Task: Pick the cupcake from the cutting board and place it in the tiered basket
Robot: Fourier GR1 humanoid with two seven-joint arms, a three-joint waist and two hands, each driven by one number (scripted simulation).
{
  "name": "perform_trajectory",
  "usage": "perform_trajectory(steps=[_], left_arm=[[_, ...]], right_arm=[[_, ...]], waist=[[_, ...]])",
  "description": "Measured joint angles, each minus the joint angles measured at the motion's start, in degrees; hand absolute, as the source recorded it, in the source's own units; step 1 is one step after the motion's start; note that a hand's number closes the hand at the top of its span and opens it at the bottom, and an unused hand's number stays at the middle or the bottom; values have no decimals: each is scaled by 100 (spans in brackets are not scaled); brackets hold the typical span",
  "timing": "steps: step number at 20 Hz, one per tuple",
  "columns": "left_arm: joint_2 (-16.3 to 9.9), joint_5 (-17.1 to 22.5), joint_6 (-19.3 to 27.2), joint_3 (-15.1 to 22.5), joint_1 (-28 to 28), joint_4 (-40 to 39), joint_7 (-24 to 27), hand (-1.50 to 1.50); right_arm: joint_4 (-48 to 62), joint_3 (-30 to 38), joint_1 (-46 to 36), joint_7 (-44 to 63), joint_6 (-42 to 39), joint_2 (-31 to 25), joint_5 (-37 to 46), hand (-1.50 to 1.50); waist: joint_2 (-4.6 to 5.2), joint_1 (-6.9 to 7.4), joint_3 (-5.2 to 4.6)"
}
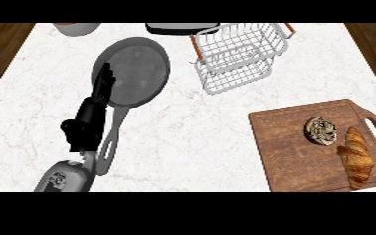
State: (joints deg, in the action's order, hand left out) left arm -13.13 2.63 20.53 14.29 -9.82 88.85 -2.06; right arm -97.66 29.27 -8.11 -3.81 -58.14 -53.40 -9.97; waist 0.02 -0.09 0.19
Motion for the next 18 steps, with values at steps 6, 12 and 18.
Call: perform_trajectory(steps=[6,12,18], left_arm=[[68,-86,-88,-71,-20,-76,-16,0],[143,-148,-185,-145,9,-82,4,0],[344,-366,-103,-93,73,-79,17,0]], right_arm=[[-453,-288,269,-488,227,292,1170,-150],[-752,-619,535,-714,414,277,1819,-150],[-768,-932,793,-898,634,162,2451,-150]], waist=[[4,8,-9],[0,4,-14],[-2,3,-16]])
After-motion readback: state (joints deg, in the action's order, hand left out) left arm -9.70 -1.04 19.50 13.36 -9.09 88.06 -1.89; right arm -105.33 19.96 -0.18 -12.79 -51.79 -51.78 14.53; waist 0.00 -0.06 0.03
